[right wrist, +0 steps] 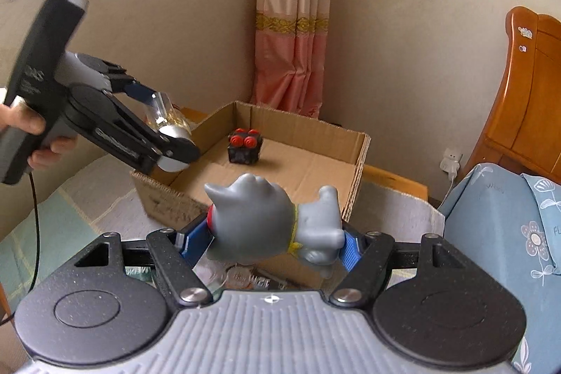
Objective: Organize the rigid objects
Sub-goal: 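Place the capsule bottle in the box with the left tool while the right tool drops the grey figure in, then move the left tool to the white MEDICAL bottle while the right tool approaches the red S.L train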
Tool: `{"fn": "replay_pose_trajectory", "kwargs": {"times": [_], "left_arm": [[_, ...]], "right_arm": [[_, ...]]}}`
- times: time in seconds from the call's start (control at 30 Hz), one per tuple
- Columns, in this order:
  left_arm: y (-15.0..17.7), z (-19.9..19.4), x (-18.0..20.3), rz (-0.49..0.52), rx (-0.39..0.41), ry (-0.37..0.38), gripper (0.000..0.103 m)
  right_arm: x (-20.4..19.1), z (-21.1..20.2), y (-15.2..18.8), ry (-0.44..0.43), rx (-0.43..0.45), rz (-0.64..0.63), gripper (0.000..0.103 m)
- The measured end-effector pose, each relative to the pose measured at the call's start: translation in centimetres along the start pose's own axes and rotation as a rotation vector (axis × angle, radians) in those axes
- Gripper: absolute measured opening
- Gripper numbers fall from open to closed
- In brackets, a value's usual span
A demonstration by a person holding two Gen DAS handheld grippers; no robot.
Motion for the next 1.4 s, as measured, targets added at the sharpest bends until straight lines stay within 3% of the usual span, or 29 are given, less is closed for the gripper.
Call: {"fn": "replay_pose_trajectory", "kwargs": {"times": [0.17, 0.57, 0.87, 0.9, 0.93, 1.0, 1.4], "left_arm": [[1.0, 1.3, -0.7, -0.012, -0.022, -0.062, 0.098], [3.8, -2.6, -0.9, -0.076, -0.031, -0.006, 0.098], [5.5, -5.0, -1.7, -0.096, -0.035, -0.025, 0.098], [5.7, -5.2, -1.8, -0.098, -0.033, -0.028, 0.098], [5.8, -5.3, -2.0, -0.102, -0.032, -0.029, 0.098], [6.2, -5.4, -2.1, -0.106, -0.032, -0.027, 0.098], [7.0, -6.5, -1.0, -0.110, -0.022, -0.001, 0.098]], "right_arm": [[0.6, 0.9, -1.0, 0.009, -0.005, -0.008, 0.077], [1.1, 5.0, -3.9, 0.008, -0.042, -0.039, 0.077], [2.3, 10.2, -6.9, 0.038, -0.090, -0.031, 0.077], [2.5, 10.8, -7.2, 0.042, -0.087, -0.022, 0.080], [2.6, 11.1, -7.4, 0.043, -0.078, -0.017, 0.092], [2.8, 11.2, -7.6, 0.052, -0.045, -0.001, 0.103], [1.5, 7.4, -5.0, 0.049, -0.057, -0.018, 0.103]]}}
Point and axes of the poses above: each gripper's, at about its wrist camera, not at the fingertips, and z roughly the way its jaws point, x to its right, y to its underside, the point moved 5 cm from there along z, roughly the way its jaws point, and after that the axes turned 1 degree about x, right-handed, at the moved point
